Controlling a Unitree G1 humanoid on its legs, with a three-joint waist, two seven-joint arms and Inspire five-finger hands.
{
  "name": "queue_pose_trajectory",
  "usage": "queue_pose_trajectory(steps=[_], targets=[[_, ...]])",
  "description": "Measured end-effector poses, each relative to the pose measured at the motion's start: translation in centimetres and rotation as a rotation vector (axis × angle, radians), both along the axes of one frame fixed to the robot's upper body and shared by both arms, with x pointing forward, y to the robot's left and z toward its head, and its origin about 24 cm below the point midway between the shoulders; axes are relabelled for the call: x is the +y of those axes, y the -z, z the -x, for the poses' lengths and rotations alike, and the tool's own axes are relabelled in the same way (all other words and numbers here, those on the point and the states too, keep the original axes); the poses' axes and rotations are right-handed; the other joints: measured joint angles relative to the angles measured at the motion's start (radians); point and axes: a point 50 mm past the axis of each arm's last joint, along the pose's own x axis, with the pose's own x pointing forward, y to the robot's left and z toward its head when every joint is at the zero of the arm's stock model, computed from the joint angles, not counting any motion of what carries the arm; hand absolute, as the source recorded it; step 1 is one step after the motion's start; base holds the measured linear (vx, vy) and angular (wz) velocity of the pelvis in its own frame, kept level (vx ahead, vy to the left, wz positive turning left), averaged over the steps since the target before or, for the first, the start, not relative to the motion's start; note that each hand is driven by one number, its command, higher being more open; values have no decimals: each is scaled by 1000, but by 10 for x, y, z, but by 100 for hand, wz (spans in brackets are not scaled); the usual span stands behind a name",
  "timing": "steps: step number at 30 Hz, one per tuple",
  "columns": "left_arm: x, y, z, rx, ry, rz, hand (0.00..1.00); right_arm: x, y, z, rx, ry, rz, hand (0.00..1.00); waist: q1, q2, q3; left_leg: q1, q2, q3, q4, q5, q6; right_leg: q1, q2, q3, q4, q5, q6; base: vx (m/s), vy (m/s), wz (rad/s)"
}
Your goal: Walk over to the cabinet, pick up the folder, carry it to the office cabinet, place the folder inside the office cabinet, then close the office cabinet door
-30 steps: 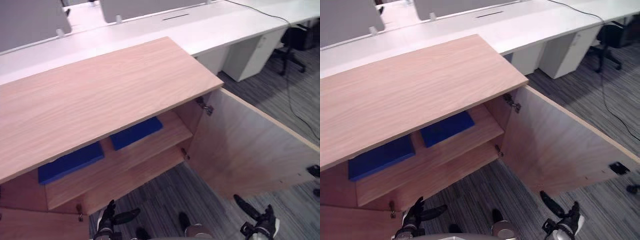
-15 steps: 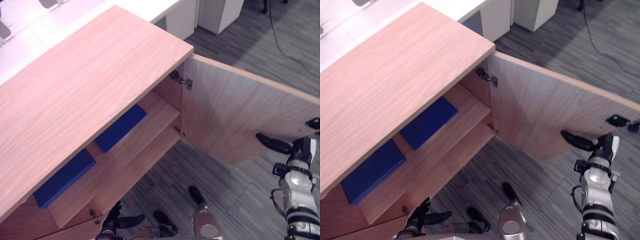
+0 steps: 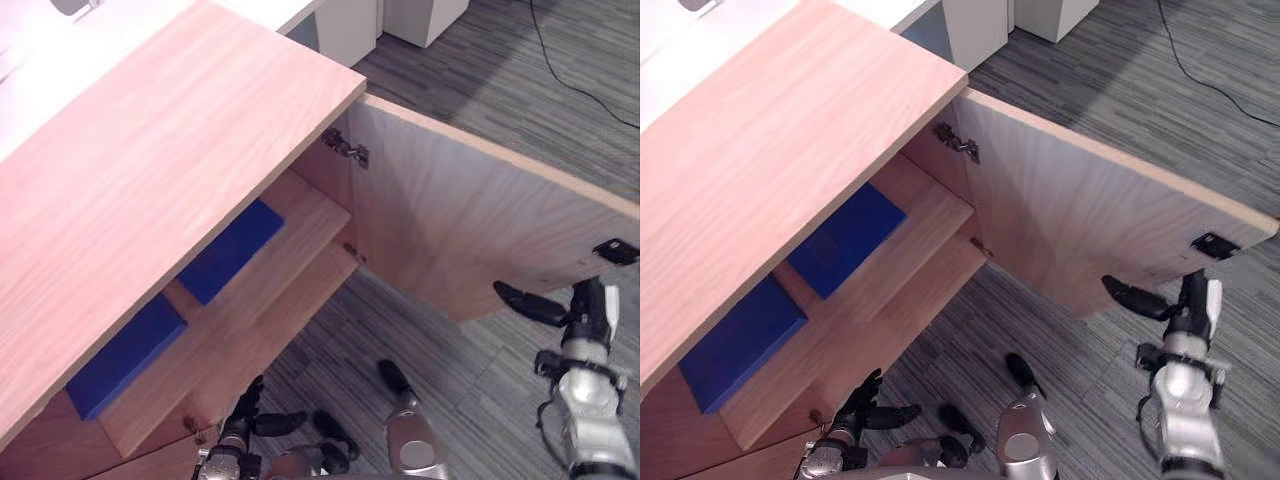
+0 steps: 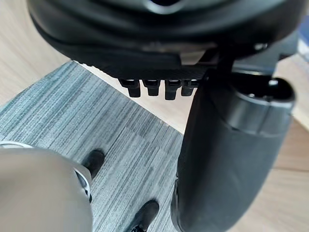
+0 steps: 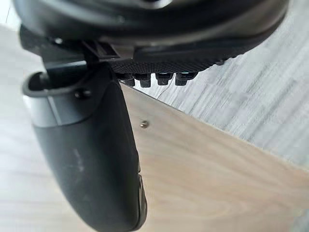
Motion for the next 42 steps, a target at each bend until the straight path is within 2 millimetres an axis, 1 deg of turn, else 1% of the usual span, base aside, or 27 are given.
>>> queue_pose_trajectory(steps=[1, 4, 6, 7, 8, 10, 11, 12, 15, 18, 20, 22, 23, 25, 26, 27, 28, 29, 30, 31, 32, 33, 36, 37, 40, 41, 42], targets=[[0, 1, 1, 4, -2, -2, 100, 8, 5, 6, 23, -22, -6, 100, -3, -6, -3, 7, 3, 2, 0, -1, -1, 5, 3, 3, 0, 0, -1, -7, -64, -20], [6, 6, 6, 50, 8, -37, 100, 50, 31, 40, 184, -206, -35, 100, -9, -69, -16, 28, 21, 13, 15, -9, -13, 23, 21, 22, 2, 6, -8, -29, -64, -21], [9, 10, 11, 92, 32, -60, 100, 71, 43, 59, 278, -326, -51, 100, -10, -105, -32, 35, 31, 12, 24, -9, -19, 29, 26, 20, 7, 8, -10, -29, -66, -7], [10, 11, 13, 107, 40, -67, 100, 78, 46, 63, 305, -369, -55, 100, -10, -117, -36, 42, 34, 12, 27, -8, -17, 36, 29, 19, 8, 8, -10, -33, -68, 6], [13, 13, 14, 125, 52, -77, 100, 96, 53, 70, 355, -480, -64, 100, -7, -136, -48, 51, 39, 5, 32, -7, -19, 48, 34, 9, 10, 6, -14, -40, -65, 9], [16, 13, 15, 133, 66, -95, 100, 112, 57, 75, 397, -589, -60, 100, -5, -147, -58, 57, 39, -1, 29, -6, -21, 52, 33, -5, 14, 1, -22, -64, -49, 12], [19, 12, 15, 135, 77, -109, 100, 124, 58, 76, 409, -681, -48, 100, -2, -154, -62, 59, 38, -6, 27, -5, -25, 53, 32, -16, 22, -10, -36, -80, -53, 14], [21, 12, 13, 132, 92, -120, 100, 138, 54, 76, 393, -765, -41, 100, 16, -156, -66, 60, 36, -9, 25, -4, -27, 51, 30, -20, 29, -12, -37, -61, -44, 14], [24, 10, 10, 127, 97, -132, 100, 162, 42, 71, 307, -893, -55, 100, 43, -166, -78, 53, 31, -42, 24, 4, -24, 57, 19, -50, 36, -14, -42, -34, -37, 32], [29, 9, 8, 125, 114, -155, 100, 184, 30, 48, 194, -999, -36, 100, 71, -192, -94, 52, 20, -105, 1, 27, -15, 80, 6, -120, 41, -24, -51, -3, -30, 59], [31, 8, 6, 119, 114, -162, 100, 187, 30, 32, 173, -1012, -6, 100, 89, -204, -101, 50, 8, -145, -21, 48, -10, 86, -2, -159, 40, -31, -54, 2, -25, 69], [30, 6, 0, 105, 110, -164, 100, 185, 28, 1, 130, -997, 73, 100, 125, -206, -103, 42, -12, -204, -72, 88, -2, 91, -24, -219, 40, -38, -54, 7, -14, 80], [30, 6, 0, 103, 108, -165, 100, 183, 27, -8, 118, -984, 98, 100, 127, -206, -103, 40, -17, -221, -85, 100, 1, 91, -28, -237, 41, -39, -52, 1, -2, 88], [29, 6, -1, 95, 85, -151, 100, 171, 20, -47, 64, -861, 151, 100, 141, -196, -97, 33, -36, -307, -147, 152, 9, 102, -44, -324, 41, -46, -43, -11, -2, 107], [28, 5, -2, 91, 77, -146, 100, 167, 18, -55, 52, -817, 151, 100, 149, -192, -95, 29, -40, -328, -160, 165, 10, 103, -47, -346, 41, -47, -43, -22, 13, 112], [26, 4, -5, 75, 60, -135, 100, 155, 13, -73, 31, -726, 161, 100, 165, -185, -90, 9, -48, -372, -168, 181, 14, 103, -50, -389, 41, -50, -41, -20, 16, 111], [24, 3, -7, 59, 34, -122, 100, 138, 11, -81, 21, -624, 155, 100, 181, -175, -84, -11, -55, -419, -171, 194, 19, 106, -58, -435, 41, -55, -40, -29, 30, 116], [24, 2, -8, 54, 25, -119, 100, 130, 11, -83, 18, -565, 146, 100, 185, -168, -79, -18, -58, -441, -171, 200, 20, 111, -62, -460, 41, -57, -38, -30, 41, 113], [24, 3, -6, 55, -20, -99, 100, 110, 13, -85, 22, -447, 118, 100, 183, -159, -74, -29, -60, -482, -171, 209, 21, 120, -69, -500, 42, -64, -37, -36, 51, 84], [25, 3, -5, 56, -37, -93, 100, 102, 13, -88, 28, -408, 102, 100, 185, -153, -70, -34, -65, -497, -171, 214, 21, 124, -72, -515, 43, -67, -36, -52, 68, 95], [25, 3, -6, 53, -53, -86, 100, 90, 13, -93, 34, -339, 81, 100, 187, -138, -62, -44, -73, -534, -172, 222, 22, 133, -78, -553, 43, -79, -36, -56, 56, 91], [26, 3, -4, 52, -71, -82, 100, 79, 14, -91, 38, -280, 68, 100, 187, -125, -54, -56, -75, -570, -172, 231, 21, 139, -83, -590, 42, -85, -32, -65, 49, 107], [28, 3, 0, 46, -170, -45, 100, 73, 23, -88, 63, -221, 17, 100, 204, -101, -40, -83, -89, -649, -172, 242, 14, 149, -86, -661, 39, -89, -29, -42, 12, 81], [30, 2, 2, 30, -222, -22, 100, 68, 31, -79, 88, -178, -9, 100, 222, -92, -35, -94, -94, -694, -172, 245, 10, 163, -87, -709, 35, -96, -29, -21, -18, 87], [37, 2, 13, 23, -339, 14, 100, 70, 56, -56, 187, -180, -62, 100, 248, -90, -34, -93, -100, -761, -172, 254, 2, 202, -86, -786, 36, -121, -28, 73, -77, 126], [60, -6, 22, -38, -564, 59, 100, 105, 112, -19, 448, -306, -181, 100, 304, -90, -34, -94, -120, -894, -172, 273, -3, 268, -91, -934, 49, -169, -27, 202, -134, 215], [67, -10, 21, -73, -621, 71, 100, 118, 121, -14, 501, -364, -215, 100, 328, -88, -33, -95, -126, -924, -171, 279, 3, 278, -94, -961, 57, -180, -25, 210, -136, 193]])
